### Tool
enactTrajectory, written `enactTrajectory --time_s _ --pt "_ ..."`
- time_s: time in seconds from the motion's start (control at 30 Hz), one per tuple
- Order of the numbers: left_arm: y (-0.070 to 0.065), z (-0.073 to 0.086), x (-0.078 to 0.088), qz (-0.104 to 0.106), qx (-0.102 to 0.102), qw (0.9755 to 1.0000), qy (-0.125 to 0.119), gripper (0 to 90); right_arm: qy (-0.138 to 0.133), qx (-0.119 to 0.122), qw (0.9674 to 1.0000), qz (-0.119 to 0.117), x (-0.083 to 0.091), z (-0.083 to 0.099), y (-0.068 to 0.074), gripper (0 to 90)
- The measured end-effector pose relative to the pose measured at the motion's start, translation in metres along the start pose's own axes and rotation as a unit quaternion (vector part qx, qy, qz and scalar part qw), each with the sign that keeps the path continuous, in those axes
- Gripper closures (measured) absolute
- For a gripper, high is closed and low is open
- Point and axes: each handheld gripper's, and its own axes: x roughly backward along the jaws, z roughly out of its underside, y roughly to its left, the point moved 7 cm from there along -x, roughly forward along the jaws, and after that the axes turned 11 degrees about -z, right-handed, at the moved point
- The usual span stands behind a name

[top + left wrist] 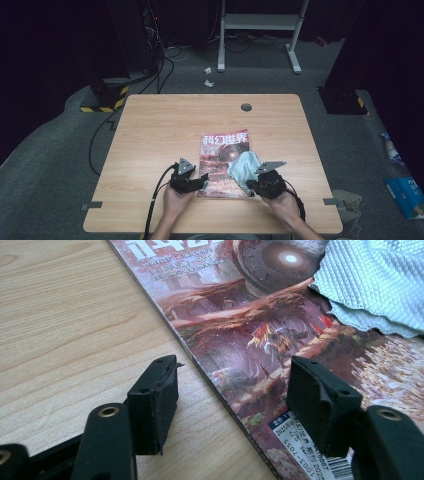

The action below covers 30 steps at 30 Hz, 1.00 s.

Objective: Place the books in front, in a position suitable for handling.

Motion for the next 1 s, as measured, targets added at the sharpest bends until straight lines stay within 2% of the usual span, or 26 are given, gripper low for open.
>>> enactTrajectory --time_s 0.27,0.3,0.37,0.4,0.53,0.6,0.7,0.87,0.9,1.0 --pt "-0.001 0.000 0.001 0.003 0.002 1.0000 0.001 37.3 0.002 -0.003 0.9999 -0.009 -0.005 0.005 0.001 82.4" --pt "-0.001 0.000 0.001 0.004 0.001 1.0000 0.001 37.3 -0.005 -0.006 0.9999 -0.013 -0.003 0.005 0.002 76.8" --pt "-0.001 0.000 0.001 0.006 -0.001 1.0000 0.001 37.3 -0.007 -0.004 0.9999 -0.014 -0.002 0.005 0.002 75.7" --pt "-0.001 0.000 0.001 0.006 -0.002 1.0000 0.001 37.3 -0.017 -0.007 0.9997 -0.014 0.001 0.004 0.001 72.3" --pt "-0.001 0.001 0.002 0.009 -0.001 1.0000 0.003 37.3 -0.034 -0.016 0.9993 -0.007 0.008 0.002 -0.003 67.7" --pt "-0.001 0.001 0.002 0.013 -0.002 0.9999 0.005 37.3 -0.050 -0.028 0.9983 0.011 0.014 0.000 -0.011 64.7" --pt "-0.001 0.001 0.005 0.017 -0.004 0.9998 0.012 37.5 -0.060 -0.044 0.9969 0.022 0.019 -0.001 -0.019 60.7" --pt "-0.004 0.004 0.010 0.020 -0.007 0.9993 0.030 37.0 -0.058 -0.059 0.9960 0.035 0.016 0.000 -0.027 56.6" --pt "-0.006 0.005 0.013 0.021 -0.009 0.9990 0.038 36.3 -0.048 -0.067 0.9960 0.034 0.011 0.001 -0.030 55.3" --pt "-0.009 0.006 0.016 0.024 -0.012 0.9986 0.044 35.2 -0.039 -0.073 0.9960 0.033 0.004 0.002 -0.032 54.4"
